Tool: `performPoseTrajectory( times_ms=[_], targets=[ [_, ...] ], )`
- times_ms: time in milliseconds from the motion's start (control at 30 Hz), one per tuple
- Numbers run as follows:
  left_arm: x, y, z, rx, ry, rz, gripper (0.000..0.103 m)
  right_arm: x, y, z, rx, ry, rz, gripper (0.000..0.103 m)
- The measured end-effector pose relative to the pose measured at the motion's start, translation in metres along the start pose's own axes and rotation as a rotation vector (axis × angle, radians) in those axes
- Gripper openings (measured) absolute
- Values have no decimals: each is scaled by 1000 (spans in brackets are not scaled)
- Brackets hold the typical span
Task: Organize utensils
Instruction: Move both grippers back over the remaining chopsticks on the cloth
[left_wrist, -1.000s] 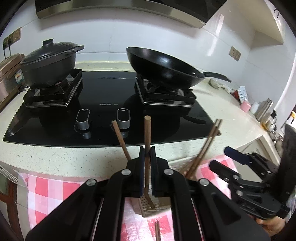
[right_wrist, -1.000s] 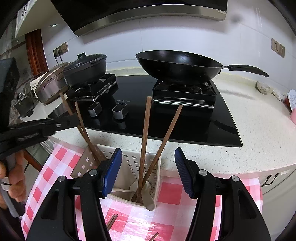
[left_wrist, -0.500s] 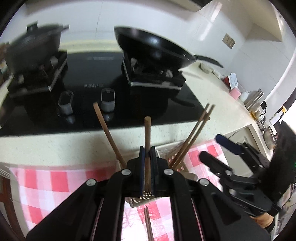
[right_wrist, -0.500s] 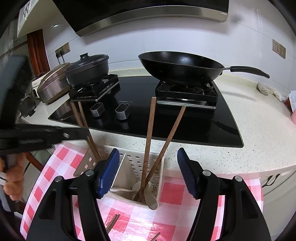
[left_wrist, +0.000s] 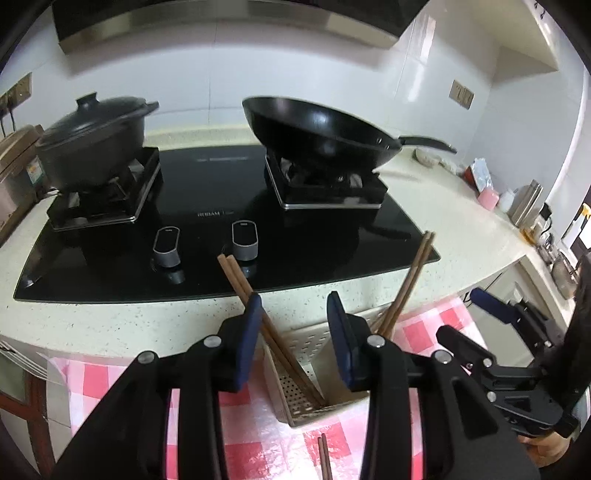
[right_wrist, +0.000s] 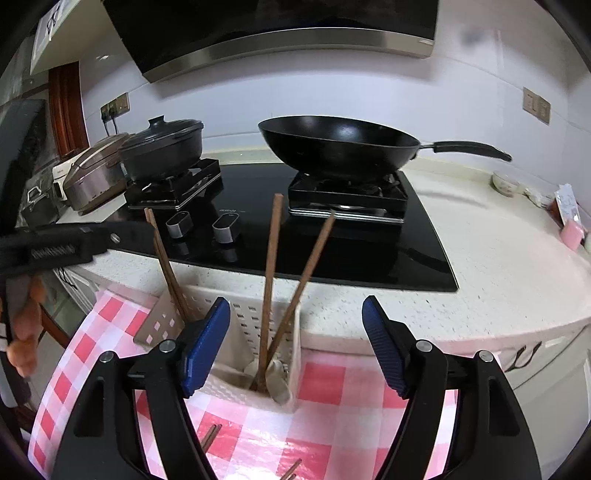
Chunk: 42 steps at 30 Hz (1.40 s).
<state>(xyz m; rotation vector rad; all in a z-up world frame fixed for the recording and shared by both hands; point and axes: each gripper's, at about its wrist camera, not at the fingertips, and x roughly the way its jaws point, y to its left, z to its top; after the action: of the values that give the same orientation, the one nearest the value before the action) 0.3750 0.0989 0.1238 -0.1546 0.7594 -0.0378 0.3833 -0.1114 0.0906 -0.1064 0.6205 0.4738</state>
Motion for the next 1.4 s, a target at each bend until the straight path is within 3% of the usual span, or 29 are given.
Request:
performPoseTrajectory(
  times_ms=[200,467,667,933,1400],
  targets=[
    [-32,2,-55,-18,-57,-32,36,-17,-23,-54,68,19,-24,71],
    [-7,-11,-186,-22,34,-75,34,-19,-39,-160,188,130,-24,71],
    [16,-18,-242,-19,102,-84,19,-27,-25,-212,174,194,-10,71],
    [37,-32,-254,17,146,-72,11,-22,-18,-231,184,227,-23,71],
    [55,-42,-259,74,183,2,13,-5,7,-230,167,269,-62,71]
  ],
)
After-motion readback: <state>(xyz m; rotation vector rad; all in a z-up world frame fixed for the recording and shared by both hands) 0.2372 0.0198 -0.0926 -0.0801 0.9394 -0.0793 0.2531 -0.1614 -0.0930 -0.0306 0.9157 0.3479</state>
